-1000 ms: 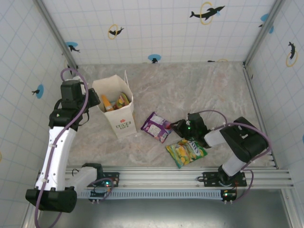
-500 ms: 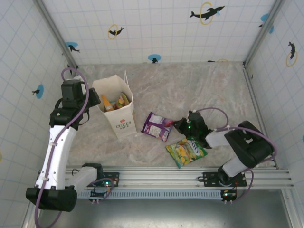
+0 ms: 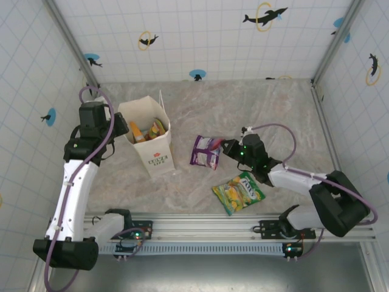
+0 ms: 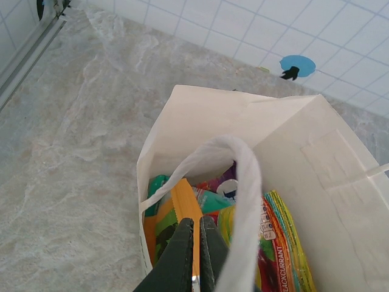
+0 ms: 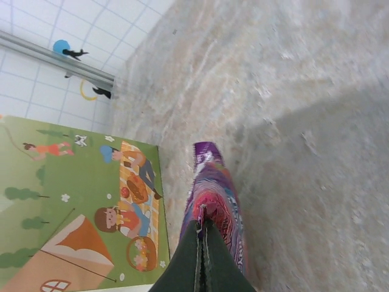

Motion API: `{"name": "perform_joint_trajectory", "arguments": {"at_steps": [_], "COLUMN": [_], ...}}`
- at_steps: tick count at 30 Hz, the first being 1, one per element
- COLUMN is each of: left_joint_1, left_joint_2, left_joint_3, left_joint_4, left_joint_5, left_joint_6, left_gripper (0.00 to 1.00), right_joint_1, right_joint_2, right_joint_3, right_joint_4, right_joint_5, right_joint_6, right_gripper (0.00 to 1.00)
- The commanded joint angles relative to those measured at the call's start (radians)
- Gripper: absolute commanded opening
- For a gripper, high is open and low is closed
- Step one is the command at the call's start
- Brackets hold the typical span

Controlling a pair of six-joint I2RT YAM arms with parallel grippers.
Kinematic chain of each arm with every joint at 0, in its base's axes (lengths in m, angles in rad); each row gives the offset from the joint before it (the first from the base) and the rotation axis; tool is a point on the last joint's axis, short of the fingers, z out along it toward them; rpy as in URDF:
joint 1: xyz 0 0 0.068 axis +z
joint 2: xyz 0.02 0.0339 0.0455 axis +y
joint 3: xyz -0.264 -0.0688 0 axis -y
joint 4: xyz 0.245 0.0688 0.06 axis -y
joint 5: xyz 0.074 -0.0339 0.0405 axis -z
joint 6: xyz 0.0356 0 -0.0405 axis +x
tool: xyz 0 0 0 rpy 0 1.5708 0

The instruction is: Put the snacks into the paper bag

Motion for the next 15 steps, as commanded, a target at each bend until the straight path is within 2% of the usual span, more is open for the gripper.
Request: {"name": "perform_joint_trajectory", "arguments": {"at_steps": [1, 9, 15], "left_joint_1": [-0.002, -0.002, -0.001], "left_joint_2": [0.001, -0.002, -0.007], "left_joint_3": [0.024, 0.029, 0.025], "left_joint_4": [0.002, -0.007, -0.002], "left_joint_5": [-0.002, -0.007, -0.004], "left_joint_6": [0.021, 0.02, 0.019], "left_gripper": [0.09, 0.09, 0.09], "right_joint_1": [0.021, 0.07, 0.096], "right_joint_2": [-0.064, -0.13, -0.14], "right_joint_3": [0.079, 0.201, 0.27], "right_joint_4": [-0.058, -0.169, -0.201], "right_joint_5": [0.07, 0.157, 0.176], "right_joint_6": [-0.087, -0.217, -0.298], "right_gripper": [0.0, 0.0, 0.0]}}
